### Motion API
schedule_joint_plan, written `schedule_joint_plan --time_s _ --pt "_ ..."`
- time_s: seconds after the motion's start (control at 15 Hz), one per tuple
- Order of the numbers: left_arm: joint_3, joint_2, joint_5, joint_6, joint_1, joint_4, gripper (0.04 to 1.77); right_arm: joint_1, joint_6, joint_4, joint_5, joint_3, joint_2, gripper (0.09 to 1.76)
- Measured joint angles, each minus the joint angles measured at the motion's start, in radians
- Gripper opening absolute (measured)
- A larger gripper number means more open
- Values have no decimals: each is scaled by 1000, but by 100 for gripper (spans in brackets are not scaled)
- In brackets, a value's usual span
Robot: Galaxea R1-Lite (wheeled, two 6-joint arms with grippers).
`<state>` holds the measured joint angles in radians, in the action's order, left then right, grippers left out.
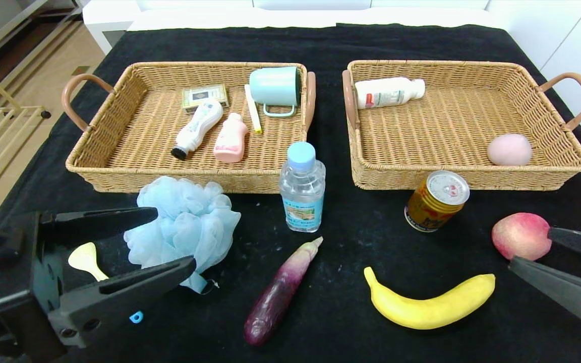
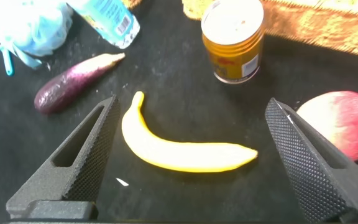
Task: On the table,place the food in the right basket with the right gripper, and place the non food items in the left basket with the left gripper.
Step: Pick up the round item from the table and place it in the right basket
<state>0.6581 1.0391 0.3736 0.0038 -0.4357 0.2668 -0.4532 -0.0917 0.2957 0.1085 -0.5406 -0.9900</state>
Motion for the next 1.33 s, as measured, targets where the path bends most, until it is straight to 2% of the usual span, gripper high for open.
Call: schedule_joint_plan --time_s 0.53,0.73,0.87,1.0,1.33 --pt "-12 -2 -18 9 5 0 172 5 -5 26 1 -23 -20 171" --pt "-9 -17 -24 12 7 0 172 13 -3 4 -82 -84 -27 171" --pt "-8 -30 -24 12 13 0 172 24 -3 -101 -177 -163 -46 171" --pt "-3 -39 -23 12 44 1 172 41 -10 -295 -227 -263 -67 171" --pt "-1 -59 -21 22 59 -2 172 115 -129 -716 -250 -531 -128 171"
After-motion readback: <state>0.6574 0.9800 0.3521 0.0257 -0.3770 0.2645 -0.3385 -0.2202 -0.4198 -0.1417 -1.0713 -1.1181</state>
